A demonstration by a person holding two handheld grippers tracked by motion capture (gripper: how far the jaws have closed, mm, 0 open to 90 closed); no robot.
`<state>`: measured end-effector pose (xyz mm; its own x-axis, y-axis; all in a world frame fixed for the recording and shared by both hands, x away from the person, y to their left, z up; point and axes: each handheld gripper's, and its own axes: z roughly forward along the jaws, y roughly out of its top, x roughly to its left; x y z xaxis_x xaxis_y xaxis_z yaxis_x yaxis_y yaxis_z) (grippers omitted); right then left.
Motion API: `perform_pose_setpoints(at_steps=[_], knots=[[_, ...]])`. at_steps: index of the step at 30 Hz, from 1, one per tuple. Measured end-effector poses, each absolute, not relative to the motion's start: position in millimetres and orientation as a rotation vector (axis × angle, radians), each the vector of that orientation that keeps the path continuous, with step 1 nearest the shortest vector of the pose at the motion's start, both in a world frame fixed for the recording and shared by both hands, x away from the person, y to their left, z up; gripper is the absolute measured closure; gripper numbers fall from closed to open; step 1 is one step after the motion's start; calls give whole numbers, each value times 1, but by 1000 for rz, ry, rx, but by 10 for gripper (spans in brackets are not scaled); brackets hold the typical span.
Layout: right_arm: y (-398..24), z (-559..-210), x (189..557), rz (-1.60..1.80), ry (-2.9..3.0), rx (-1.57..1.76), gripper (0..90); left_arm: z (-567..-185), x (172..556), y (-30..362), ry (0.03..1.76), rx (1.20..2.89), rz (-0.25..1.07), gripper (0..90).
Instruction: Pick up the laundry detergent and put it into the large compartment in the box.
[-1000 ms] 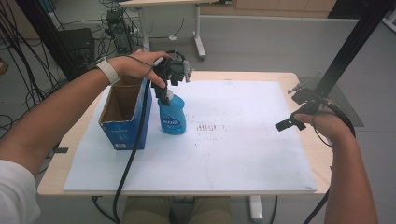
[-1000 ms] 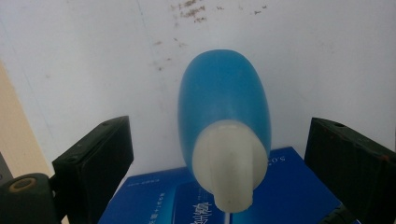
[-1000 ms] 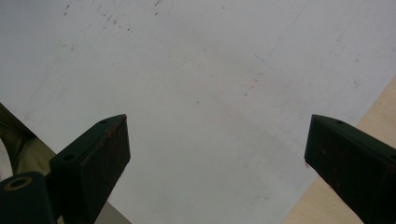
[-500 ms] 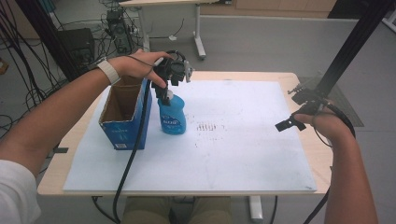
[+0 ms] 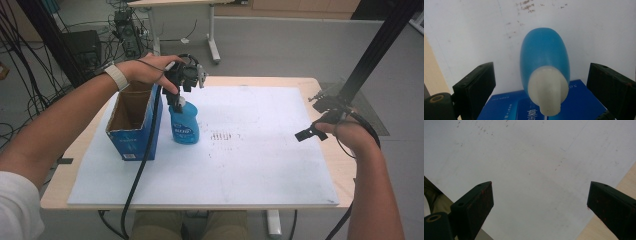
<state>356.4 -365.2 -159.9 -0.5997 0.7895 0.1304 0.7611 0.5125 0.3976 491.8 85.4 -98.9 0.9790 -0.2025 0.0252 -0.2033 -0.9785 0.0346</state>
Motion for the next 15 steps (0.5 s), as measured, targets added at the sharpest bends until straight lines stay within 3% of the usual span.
perform_pose_setpoints(at_steps=[15], knots=[[-364,-158,357,650,2671,1369,66,-100,493,86,-308,3089,34,88]])
